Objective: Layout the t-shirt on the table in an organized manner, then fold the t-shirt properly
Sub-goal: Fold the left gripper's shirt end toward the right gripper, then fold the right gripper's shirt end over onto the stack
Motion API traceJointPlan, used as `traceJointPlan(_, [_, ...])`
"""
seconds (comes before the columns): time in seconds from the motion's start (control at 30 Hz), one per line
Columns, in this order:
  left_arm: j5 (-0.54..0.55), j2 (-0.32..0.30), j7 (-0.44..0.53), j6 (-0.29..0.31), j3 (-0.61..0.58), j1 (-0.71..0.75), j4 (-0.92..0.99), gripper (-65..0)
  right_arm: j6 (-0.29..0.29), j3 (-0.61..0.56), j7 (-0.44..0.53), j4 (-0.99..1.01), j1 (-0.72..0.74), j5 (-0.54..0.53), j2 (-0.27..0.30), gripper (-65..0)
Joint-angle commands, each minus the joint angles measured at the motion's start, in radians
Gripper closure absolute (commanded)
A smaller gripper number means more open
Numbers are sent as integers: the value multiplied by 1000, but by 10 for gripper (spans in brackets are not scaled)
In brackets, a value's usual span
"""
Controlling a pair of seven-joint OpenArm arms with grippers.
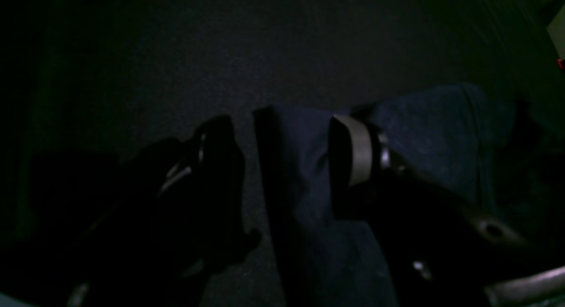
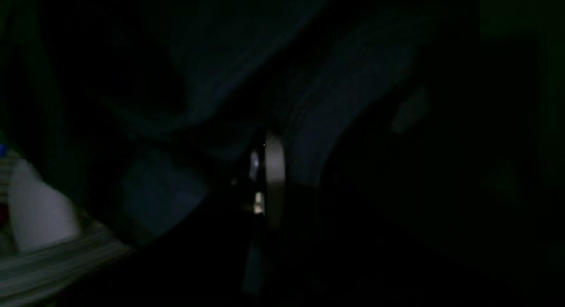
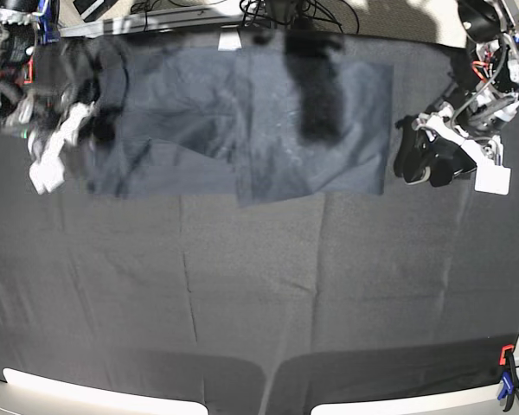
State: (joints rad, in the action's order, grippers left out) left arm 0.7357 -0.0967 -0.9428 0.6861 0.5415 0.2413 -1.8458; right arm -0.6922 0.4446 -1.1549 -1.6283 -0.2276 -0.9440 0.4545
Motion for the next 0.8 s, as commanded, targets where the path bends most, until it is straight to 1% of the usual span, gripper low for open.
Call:
traceJointPlan(0.0, [23,-6,20,12,1,-5,-19,-320,-6,-10,12,-63,-4,-53,8,0])
traceJointPlan(0.1, [23,-6,20,12,1,-5,-19,-320,-6,-80,12,-215,-20,-128,-24,0])
traceJointPlan(0.2, [23,-7,21,12,1,3,-19,-320,-6,-183,12,-352,-18,-129,-80,0])
traceJointPlan(0.27, [23,-7,21,12,1,12,-19,-320,-6,-262,13,-429,-12,-103,-127,0])
traceJointPlan(0.33, [24,-7,25,12,7,22,-19,-320,-6,-344,17,-474,11,-39,-177,0])
traceJointPlan(0.43, [24,-6,29,12,40,34,-19,-320,-6,-474,24,-476,69,72,-251,0])
traceJointPlan(0.47, [24,-7,31,12,58,39,-19,-320,-5,-514,34,-473,86,119,-273,0])
traceJointPlan(0.57, [31,-7,32,12,132,59,-19,-320,28,-630,105,-457,120,249,-342,0])
traceJointPlan(0.7, [88,-20,32,12,227,108,-19,-320,39,-753,145,-416,156,364,-440,0])
traceJointPlan(0.77, [76,-36,31,12,255,140,-19,-320,40,-801,160,-387,170,407,-484,0])
